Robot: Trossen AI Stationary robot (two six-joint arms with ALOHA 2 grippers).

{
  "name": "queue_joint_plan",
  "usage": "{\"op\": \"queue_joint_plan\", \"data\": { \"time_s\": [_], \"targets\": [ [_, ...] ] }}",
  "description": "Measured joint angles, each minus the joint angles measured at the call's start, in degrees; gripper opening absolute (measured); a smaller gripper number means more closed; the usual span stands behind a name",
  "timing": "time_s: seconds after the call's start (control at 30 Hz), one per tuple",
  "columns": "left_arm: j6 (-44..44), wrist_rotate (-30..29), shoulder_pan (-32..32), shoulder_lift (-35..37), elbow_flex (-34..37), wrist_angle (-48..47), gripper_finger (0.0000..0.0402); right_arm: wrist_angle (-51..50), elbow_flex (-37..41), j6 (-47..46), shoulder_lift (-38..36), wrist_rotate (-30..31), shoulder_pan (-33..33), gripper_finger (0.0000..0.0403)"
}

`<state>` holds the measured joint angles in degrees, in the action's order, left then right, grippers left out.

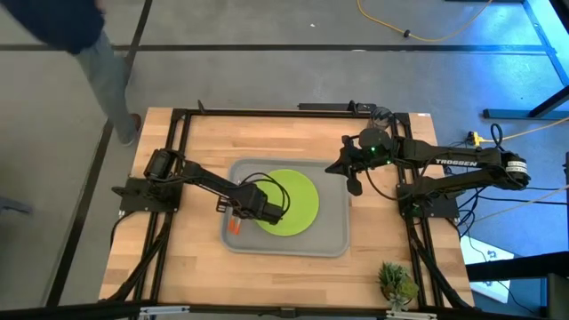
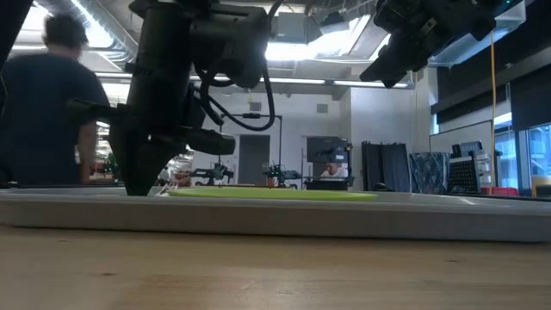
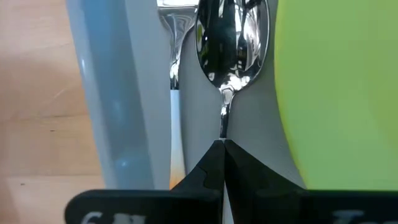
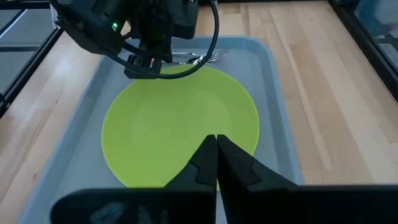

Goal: Pick and place plate/cup/fork/spoon on tray
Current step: Put the orange spoon on the gray serving tray to the right side of the orange fork, then put the blue glass on the gray serving tray to the top right of the green plate

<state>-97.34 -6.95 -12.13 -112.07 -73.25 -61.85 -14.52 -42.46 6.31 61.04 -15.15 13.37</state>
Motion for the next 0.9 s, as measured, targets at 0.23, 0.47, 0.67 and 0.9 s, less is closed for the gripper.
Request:
{"op": "queue_joint_plan", "data": {
  "time_s": [0.23,0.47,0.67,0.9],
  "targets": [
    [0.06,-2.79,0.12,0.28,-4.75,-5.89,0.0000,0.00,0.00,-0.02,0.01,0.01,0.00,0.0006],
    [3.86,-4.60,0.12,0.31,-13.91,-17.89,0.0000,-0.01,0.00,-0.14,-0.04,-0.05,0.00,0.0006],
    [11.98,-9.69,0.27,2.39,-24.44,-25.74,0.0000,-1.77,0.00,-3.27,-2.38,-2.89,0.02,0.0006],
    [17.24,-19.27,1.10,7.40,-29.89,-27.87,0.0000,-20.71,-9.86,-4.52,-6.87,8.68,0.02,0.0006]
  ]
}}
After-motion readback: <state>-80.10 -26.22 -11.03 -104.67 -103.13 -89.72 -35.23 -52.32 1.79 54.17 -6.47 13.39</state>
